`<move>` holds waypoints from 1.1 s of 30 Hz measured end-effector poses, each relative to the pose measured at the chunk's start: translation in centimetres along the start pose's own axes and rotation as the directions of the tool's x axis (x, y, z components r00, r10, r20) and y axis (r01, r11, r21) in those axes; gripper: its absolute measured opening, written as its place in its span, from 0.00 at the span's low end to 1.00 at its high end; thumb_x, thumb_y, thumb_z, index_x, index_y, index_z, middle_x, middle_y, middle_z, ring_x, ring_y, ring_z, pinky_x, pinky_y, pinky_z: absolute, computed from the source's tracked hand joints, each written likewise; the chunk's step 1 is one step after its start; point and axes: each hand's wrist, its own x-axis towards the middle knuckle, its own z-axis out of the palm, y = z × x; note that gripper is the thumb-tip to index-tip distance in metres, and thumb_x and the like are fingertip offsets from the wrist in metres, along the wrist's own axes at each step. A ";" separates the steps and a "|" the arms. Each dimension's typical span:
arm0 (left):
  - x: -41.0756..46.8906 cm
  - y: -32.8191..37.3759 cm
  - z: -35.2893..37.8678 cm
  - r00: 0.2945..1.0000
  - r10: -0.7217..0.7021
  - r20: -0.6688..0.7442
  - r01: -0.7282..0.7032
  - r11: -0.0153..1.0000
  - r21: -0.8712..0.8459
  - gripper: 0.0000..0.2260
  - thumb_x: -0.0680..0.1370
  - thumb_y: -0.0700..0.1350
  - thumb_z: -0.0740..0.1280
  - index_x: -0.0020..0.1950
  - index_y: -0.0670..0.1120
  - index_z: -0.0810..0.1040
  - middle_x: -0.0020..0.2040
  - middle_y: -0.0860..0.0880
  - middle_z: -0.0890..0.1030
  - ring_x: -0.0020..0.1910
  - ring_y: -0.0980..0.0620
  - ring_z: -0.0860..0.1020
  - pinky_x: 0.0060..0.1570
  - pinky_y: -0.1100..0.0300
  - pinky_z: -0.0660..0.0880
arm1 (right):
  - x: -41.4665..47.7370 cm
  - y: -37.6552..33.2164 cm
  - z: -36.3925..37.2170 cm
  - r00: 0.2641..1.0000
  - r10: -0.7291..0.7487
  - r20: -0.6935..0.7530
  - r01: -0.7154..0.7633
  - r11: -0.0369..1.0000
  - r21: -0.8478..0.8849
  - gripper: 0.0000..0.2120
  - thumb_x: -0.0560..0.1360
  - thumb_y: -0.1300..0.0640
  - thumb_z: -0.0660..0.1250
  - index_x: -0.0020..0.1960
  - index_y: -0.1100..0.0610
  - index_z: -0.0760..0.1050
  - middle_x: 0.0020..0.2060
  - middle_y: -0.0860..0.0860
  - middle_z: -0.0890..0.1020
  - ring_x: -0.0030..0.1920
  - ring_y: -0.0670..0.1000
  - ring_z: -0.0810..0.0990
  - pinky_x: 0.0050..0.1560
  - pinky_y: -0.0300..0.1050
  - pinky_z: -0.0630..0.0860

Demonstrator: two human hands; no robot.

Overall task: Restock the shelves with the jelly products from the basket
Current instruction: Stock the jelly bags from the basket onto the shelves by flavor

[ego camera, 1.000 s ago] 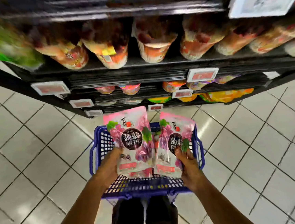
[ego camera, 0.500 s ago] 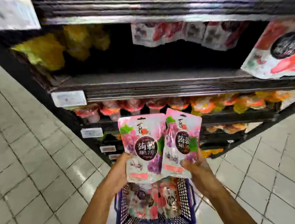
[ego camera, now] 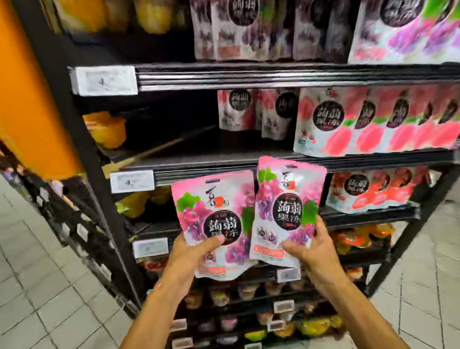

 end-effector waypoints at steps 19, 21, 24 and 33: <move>2.5 12.4 8.7 0.935 0.348 0.063 -0.354 0.920 0.168 0.19 0.58 0.37 0.81 0.47 0.45 0.82 0.38 0.49 0.86 0.34 0.54 0.84 0.29 0.63 0.78 | 6.2 -16.8 -1.9 0.927 -0.368 -0.079 0.349 0.919 -0.187 0.28 0.60 0.45 0.82 0.56 0.52 0.79 0.50 0.51 0.86 0.52 0.54 0.84 0.51 0.46 0.81; 3.0 13.9 9.4 0.922 0.383 0.060 -0.387 0.898 0.209 0.18 0.59 0.38 0.82 0.46 0.45 0.82 0.38 0.48 0.86 0.35 0.51 0.85 0.31 0.59 0.81 | 7.4 -19.6 -2.1 0.896 -0.439 -0.062 0.405 0.867 -0.290 0.25 0.63 0.46 0.81 0.56 0.51 0.79 0.48 0.49 0.86 0.50 0.50 0.85 0.50 0.44 0.80; 3.3 15.6 10.6 0.906 0.419 0.059 -0.420 0.876 0.237 0.18 0.58 0.41 0.83 0.45 0.45 0.82 0.38 0.48 0.86 0.36 0.51 0.85 0.30 0.58 0.80 | 9.6 -22.9 -2.2 0.847 -0.526 -0.076 0.461 0.798 -0.388 0.18 0.65 0.51 0.80 0.52 0.53 0.79 0.45 0.50 0.86 0.48 0.52 0.85 0.53 0.52 0.80; 3.8 17.7 13.3 0.903 0.421 0.088 -0.429 0.867 0.254 0.26 0.51 0.53 0.81 0.45 0.47 0.82 0.39 0.46 0.86 0.36 0.48 0.85 0.28 0.58 0.79 | 16.4 -28.5 -2.4 0.889 -0.426 -0.167 0.344 0.862 -0.371 0.37 0.62 0.45 0.81 0.64 0.62 0.74 0.60 0.57 0.80 0.61 0.56 0.79 0.64 0.57 0.74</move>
